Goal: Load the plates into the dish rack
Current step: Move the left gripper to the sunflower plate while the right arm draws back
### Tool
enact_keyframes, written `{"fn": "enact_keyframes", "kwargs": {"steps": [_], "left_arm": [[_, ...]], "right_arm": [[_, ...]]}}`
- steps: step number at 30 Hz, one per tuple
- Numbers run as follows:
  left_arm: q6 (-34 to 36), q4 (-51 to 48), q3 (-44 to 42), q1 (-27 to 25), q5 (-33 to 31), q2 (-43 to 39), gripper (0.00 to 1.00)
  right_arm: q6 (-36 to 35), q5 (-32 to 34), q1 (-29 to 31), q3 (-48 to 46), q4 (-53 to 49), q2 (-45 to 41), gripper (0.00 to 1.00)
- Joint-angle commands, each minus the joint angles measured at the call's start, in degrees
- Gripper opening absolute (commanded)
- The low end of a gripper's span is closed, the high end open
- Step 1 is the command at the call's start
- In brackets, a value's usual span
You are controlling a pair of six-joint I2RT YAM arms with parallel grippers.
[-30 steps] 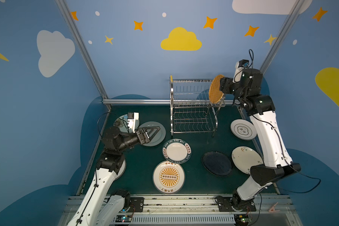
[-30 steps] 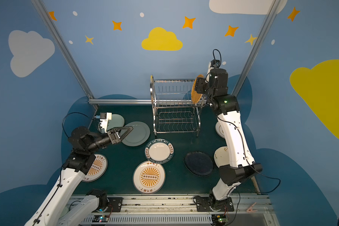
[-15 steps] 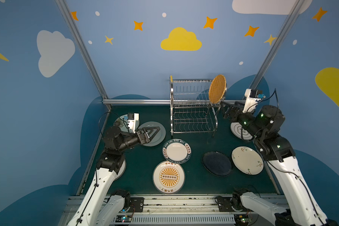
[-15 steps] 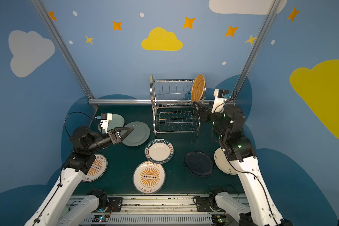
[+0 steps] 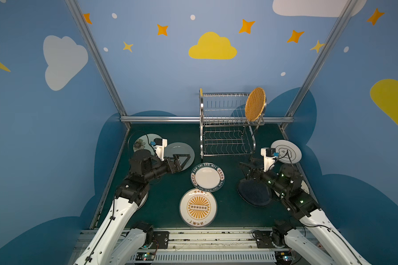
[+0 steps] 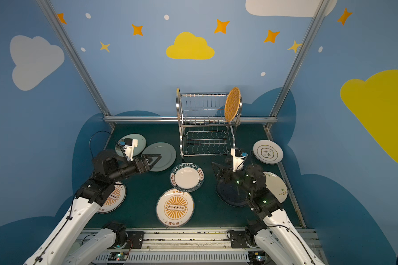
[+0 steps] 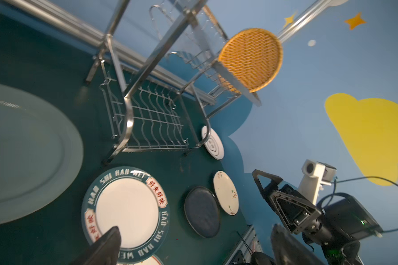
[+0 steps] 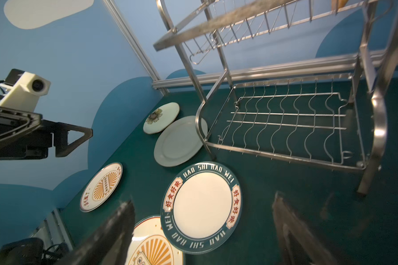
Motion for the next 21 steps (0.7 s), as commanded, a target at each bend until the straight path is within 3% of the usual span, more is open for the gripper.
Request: {"fn": "enact_keyframes", "kwargs": {"steps": [1, 3, 5, 10, 16, 21], "left_arm": [[-3.02, -7.82, -2.90, 0.15, -13.29, -4.57, 1.00], [-6.17, -10.14, -4.95, 1.70, -19.12, -6.59, 1.00], [-10.30, -12.19, -6.01, 5.58, -20.87, -7.36, 1.00], [-19.07, -6.49, -9.71, 16.00, -12.48, -3.97, 1.00], [-23.23, 4.94, -11.86, 26.86, -11.48, 9.80, 1.00], [-24.28, 15.86, -10.89, 33.79, -8.72, 24.92, 0.99]], "right_arm": [[3.05, -2.01, 2.21, -6.63, 12.07, 0.73, 0.92], [2.53, -1.93, 4.06, -9.11, 18.25, 4.43, 0.92], [1.14, -3.71, 5.91, -7.82, 19.04, 9.41, 0.92], [2.45, -8.73, 8.36, -3.28, 13.64, 14.28, 0.92], [2.25, -14.91, 9.95, -0.15, 14.47, 22.52, 0.91], [1.99, -16.05, 11.73, 2.45, 12.93, 27.03, 0.92]]}}
